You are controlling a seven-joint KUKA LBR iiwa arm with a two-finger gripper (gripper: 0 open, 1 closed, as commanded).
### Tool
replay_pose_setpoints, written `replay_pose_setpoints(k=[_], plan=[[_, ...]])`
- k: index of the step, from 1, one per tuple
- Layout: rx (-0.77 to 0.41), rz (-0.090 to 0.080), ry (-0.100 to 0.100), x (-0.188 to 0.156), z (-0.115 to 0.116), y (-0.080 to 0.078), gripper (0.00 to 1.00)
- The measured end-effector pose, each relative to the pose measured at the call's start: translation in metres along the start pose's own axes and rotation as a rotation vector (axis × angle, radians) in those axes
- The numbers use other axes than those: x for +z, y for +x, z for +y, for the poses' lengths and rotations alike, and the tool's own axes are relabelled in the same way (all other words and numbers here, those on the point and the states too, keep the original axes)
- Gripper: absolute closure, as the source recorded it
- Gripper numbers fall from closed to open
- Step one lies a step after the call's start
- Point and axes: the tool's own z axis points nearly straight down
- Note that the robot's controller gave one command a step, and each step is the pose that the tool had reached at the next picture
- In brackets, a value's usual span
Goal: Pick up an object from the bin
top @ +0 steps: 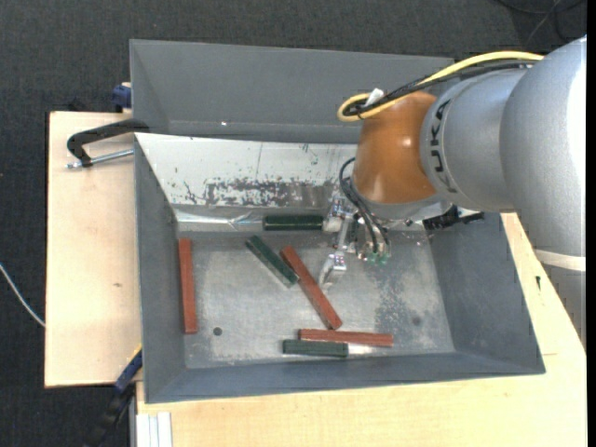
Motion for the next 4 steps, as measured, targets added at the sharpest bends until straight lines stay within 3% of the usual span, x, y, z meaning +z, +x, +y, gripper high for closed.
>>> replay_pose_setpoints(k=[1, 2, 3, 4], plan=[[0.115, -0.005, -0.014, 0.000, 0.032, 0.019, 0.00], [0.149, 0.003, -0.003, 0.000, 0.047, 0.014, 0.00], [0.231, -0.011, -0.014, 0.000, 0.054, 0.039, 0.00], [0.280, 0.003, -0.013, -0.003, 0.075, 0.038, 0.00]])
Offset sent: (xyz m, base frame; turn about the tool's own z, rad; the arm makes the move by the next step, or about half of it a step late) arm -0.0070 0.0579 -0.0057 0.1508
